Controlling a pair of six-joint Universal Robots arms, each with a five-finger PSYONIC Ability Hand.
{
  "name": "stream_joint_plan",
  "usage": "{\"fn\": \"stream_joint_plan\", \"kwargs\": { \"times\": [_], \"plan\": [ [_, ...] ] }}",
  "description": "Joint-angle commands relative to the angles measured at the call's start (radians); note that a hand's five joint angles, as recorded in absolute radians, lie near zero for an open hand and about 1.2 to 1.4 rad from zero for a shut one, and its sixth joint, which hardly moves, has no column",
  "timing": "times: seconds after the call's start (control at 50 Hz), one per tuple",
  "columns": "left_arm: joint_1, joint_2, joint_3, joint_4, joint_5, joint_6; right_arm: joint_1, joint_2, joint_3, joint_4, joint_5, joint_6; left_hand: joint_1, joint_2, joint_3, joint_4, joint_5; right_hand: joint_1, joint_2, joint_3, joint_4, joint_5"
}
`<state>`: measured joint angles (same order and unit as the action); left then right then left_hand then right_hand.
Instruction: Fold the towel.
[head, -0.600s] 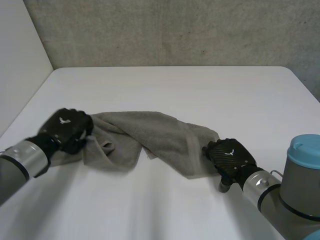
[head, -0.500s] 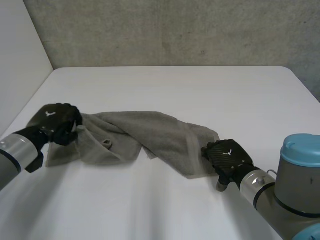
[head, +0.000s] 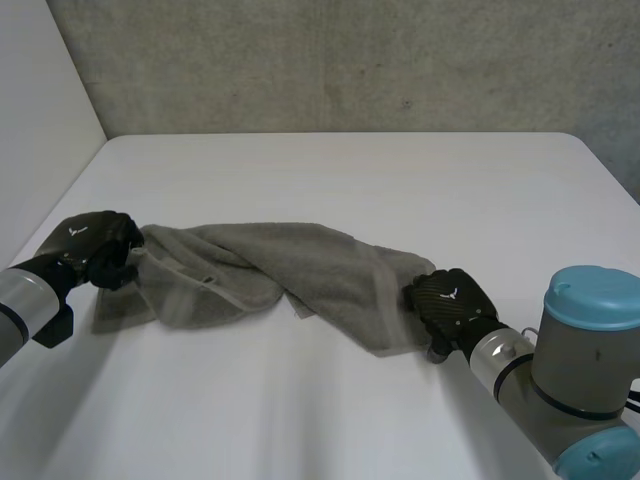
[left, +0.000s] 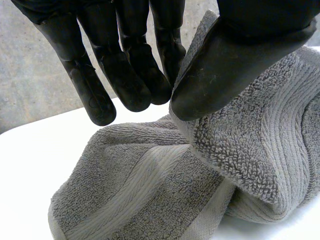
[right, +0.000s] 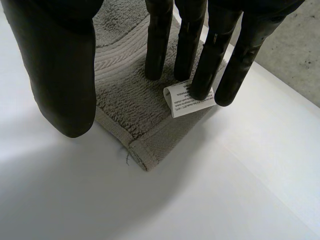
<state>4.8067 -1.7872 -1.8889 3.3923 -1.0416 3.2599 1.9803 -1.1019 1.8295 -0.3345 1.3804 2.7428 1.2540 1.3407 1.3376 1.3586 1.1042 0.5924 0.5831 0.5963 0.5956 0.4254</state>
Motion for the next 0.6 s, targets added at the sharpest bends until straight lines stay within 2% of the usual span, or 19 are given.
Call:
{"fn": "stream_joint_plan", "kwargs": {
  "times": [0.02,0.6],
  "plan": [
    [-0.005,0.000,-0.003,0.001,0.000,0.000,0.000,0.024,-0.010,-0.026,0.002,0.000,0.142,0.056,0.059,0.038,0.118,0.018,0.027,0.014,0.015,0.011],
    [-0.010,0.000,-0.003,0.001,0.002,0.000,0.003,0.060,-0.055,-0.063,0.034,0.002,0.142,0.056,0.059,0.038,0.118,0.080,0.089,0.076,0.076,0.072]
  ]
}}
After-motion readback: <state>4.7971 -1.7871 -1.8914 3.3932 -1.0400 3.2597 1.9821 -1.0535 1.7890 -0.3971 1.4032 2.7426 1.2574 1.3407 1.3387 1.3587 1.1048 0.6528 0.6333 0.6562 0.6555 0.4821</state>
